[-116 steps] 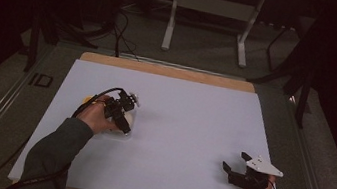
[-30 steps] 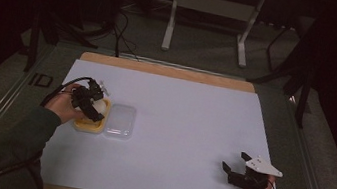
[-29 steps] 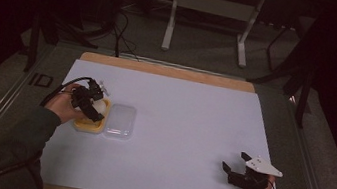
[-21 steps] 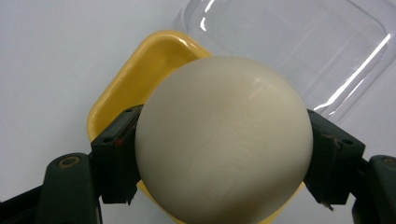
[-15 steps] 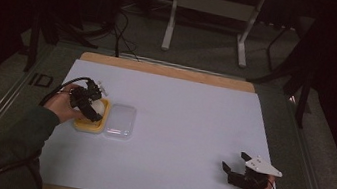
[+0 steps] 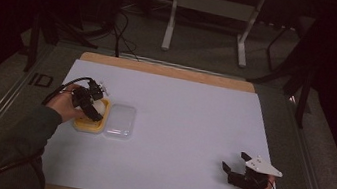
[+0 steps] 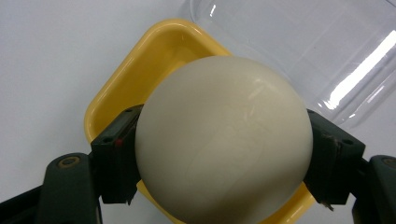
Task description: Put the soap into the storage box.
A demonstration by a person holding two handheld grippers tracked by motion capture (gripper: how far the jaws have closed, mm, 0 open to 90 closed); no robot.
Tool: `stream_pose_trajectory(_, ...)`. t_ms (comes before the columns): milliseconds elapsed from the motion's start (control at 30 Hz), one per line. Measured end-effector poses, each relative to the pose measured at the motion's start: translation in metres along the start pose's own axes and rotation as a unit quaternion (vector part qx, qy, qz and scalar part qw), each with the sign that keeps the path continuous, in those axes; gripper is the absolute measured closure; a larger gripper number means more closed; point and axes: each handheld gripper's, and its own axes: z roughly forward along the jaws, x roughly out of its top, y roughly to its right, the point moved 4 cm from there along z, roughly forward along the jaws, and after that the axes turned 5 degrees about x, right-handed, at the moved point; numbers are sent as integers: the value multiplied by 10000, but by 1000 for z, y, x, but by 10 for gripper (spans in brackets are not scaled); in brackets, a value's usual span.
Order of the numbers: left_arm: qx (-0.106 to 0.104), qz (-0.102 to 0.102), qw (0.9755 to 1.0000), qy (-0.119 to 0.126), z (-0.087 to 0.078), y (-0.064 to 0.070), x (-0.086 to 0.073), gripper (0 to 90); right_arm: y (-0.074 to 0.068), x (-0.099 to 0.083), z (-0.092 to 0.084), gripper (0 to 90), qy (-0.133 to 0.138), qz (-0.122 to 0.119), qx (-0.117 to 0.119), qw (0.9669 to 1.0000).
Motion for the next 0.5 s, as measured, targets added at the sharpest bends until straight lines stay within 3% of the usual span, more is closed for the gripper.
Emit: stream_pose_trajectory(500, 78, 4, 9997, -236, 9, -4, -6, 250, 0, 0, 0, 176, -2, -13, 4, 10000)
